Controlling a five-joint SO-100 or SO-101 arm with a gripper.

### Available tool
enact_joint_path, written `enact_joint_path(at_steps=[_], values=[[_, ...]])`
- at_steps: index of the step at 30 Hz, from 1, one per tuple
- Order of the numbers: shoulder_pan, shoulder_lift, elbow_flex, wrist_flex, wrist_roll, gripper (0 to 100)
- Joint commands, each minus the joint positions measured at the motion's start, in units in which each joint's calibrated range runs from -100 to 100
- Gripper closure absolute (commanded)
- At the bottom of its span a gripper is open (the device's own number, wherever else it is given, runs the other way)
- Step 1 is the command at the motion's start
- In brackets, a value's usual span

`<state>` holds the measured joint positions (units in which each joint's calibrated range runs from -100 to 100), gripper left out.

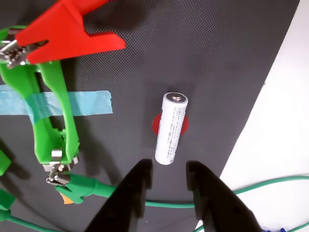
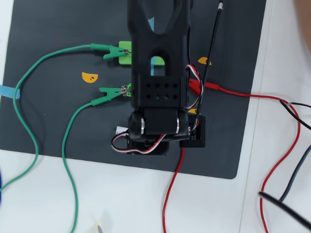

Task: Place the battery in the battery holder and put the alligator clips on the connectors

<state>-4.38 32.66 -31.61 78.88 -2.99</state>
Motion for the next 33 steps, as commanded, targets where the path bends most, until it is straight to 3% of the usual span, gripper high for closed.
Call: enact_joint_path(at_steps=[1, 33], values=[[0.9, 0.0, -2.8, 0.0, -1.4, 88], [5.9, 5.6, -2.7, -0.7, -2.3, 83]])
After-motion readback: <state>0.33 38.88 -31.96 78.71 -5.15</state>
